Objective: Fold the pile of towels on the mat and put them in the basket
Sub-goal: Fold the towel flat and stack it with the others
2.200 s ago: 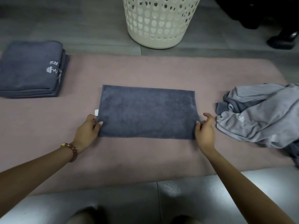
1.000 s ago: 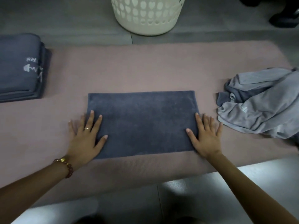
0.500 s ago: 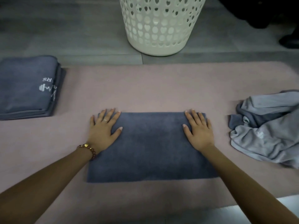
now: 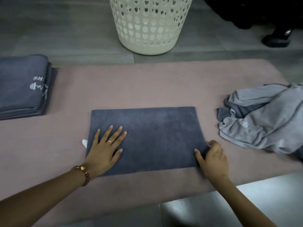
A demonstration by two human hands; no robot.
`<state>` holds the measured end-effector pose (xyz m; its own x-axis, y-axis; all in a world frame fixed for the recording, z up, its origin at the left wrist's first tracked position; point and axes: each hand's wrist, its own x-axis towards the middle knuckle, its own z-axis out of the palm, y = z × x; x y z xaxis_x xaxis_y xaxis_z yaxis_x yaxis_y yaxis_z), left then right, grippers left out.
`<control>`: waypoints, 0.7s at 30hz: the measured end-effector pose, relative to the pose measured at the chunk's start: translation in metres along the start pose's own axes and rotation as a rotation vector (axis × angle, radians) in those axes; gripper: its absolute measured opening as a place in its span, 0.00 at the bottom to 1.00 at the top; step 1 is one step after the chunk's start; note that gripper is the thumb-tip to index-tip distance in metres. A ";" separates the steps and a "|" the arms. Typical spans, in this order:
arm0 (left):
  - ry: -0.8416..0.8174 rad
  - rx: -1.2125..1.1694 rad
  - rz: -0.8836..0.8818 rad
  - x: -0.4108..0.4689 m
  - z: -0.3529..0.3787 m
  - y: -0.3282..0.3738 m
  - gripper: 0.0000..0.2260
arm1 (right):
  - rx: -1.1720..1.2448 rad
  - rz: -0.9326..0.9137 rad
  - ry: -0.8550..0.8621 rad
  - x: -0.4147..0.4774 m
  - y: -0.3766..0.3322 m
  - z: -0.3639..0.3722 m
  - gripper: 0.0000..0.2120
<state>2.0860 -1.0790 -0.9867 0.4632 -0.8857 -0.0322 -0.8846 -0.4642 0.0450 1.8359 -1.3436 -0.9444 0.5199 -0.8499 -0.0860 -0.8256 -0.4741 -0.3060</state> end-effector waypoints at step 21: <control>0.033 0.036 0.015 0.003 -0.004 0.004 0.27 | 0.553 -0.148 -0.376 0.017 0.000 -0.034 0.35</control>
<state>2.0845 -1.0839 -0.9823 0.4507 -0.8927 0.0010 -0.8927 -0.4506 0.0093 1.8376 -1.3661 -0.9138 0.7420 -0.6002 -0.2987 -0.5586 -0.3072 -0.7704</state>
